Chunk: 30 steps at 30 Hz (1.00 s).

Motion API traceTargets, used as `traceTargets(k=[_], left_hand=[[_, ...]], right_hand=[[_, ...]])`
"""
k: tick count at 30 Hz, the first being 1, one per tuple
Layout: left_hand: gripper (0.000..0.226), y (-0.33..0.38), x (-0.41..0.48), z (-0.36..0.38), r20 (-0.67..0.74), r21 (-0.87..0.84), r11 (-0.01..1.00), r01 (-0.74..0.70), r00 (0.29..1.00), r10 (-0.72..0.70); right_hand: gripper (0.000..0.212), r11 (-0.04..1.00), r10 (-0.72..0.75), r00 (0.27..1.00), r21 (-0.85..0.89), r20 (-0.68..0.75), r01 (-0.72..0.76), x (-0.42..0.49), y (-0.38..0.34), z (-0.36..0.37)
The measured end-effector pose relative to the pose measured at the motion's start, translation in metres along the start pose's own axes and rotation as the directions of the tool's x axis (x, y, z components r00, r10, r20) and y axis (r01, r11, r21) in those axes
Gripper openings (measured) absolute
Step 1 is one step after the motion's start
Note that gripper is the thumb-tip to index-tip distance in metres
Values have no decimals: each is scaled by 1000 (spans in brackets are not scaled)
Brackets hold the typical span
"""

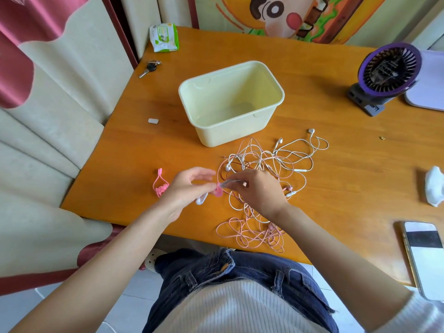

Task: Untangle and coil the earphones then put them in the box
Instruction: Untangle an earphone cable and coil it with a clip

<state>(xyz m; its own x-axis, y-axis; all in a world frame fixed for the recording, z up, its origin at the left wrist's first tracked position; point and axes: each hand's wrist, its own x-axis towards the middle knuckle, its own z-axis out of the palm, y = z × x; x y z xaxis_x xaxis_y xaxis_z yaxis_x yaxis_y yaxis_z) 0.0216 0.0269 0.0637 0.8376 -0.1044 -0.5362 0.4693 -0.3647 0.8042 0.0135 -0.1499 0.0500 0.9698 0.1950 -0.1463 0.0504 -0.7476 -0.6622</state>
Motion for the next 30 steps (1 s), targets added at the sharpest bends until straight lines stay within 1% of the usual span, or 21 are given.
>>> traceTargets(k=[2,3,4,5,6,8,9,10,14,17,19,21,24,26,27,28,30], left_hand=[[18,0,4,1,-114,-96,995,-16,993,5],[17,0,6,2,-186,-114,992,-52,982,30],[16,1,7,3,-244,-101,990,-96,967,69],[17,1,8,3,-265,-62,989,-137,957,116],[18,2,9,3,-230,-10,984,-176,958,168],[23,2,10,6,-31,81,966,-246,968,249],[23,1,11,8,65,109,957,-267,963,262],[23,-1,11,10,113,128,953,-276,958,262],[8,-5,14,10,67,152,949,-277,961,270],[3,-7,14,8,83,250,920,-303,953,291],[4,-6,13,8,77,335,880,-338,940,332],[8,-1,14,7,84,440,808,-392,914,397],[4,12,17,5,135,537,740,-406,907,399],[8,21,23,0,133,577,682,-449,876,464],[9,25,28,-4,98,579,661,-477,846,524],[11,30,33,-10,42,571,657,-492,817,575],[15,39,46,-25,-74,579,663,-474,780,621]], right_hand=[[22,1000,7,1000,-5,-9,-7,1,-1,-4],[21,1000,4,1000,-8,-16,-5,2,-2,-5],[20,1000,1,1000,-12,-22,-1,3,-2,-6],[20,1000,1,1000,-14,-25,-1,4,-2,-6],[20,1000,3,1000,-13,-26,-3,5,-2,-7],[20,1000,-9,1000,-1,-22,9,6,-2,-8],[19,1000,-24,1000,5,-16,24,6,-2,-7],[19,999,-36,999,11,-11,36,6,-2,-7],[18,997,-10,1000,76,-20,11,6,3,-5],[21,996,-18,999,84,43,14,5,5,-5],[24,998,-34,993,64,110,27,7,4,-8],[27,1000,-16,985,14,171,14,11,5,-13],[24,1000,5,978,-14,208,-2,21,8,-21],[19,1000,-3,986,21,167,0,28,7,-30],[17,999,-6,991,48,131,0,32,6,-36],[16,997,-4,996,72,85,-2,36,6,-43],[16,996,-4,999,84,-34,7,46,4,-60]])
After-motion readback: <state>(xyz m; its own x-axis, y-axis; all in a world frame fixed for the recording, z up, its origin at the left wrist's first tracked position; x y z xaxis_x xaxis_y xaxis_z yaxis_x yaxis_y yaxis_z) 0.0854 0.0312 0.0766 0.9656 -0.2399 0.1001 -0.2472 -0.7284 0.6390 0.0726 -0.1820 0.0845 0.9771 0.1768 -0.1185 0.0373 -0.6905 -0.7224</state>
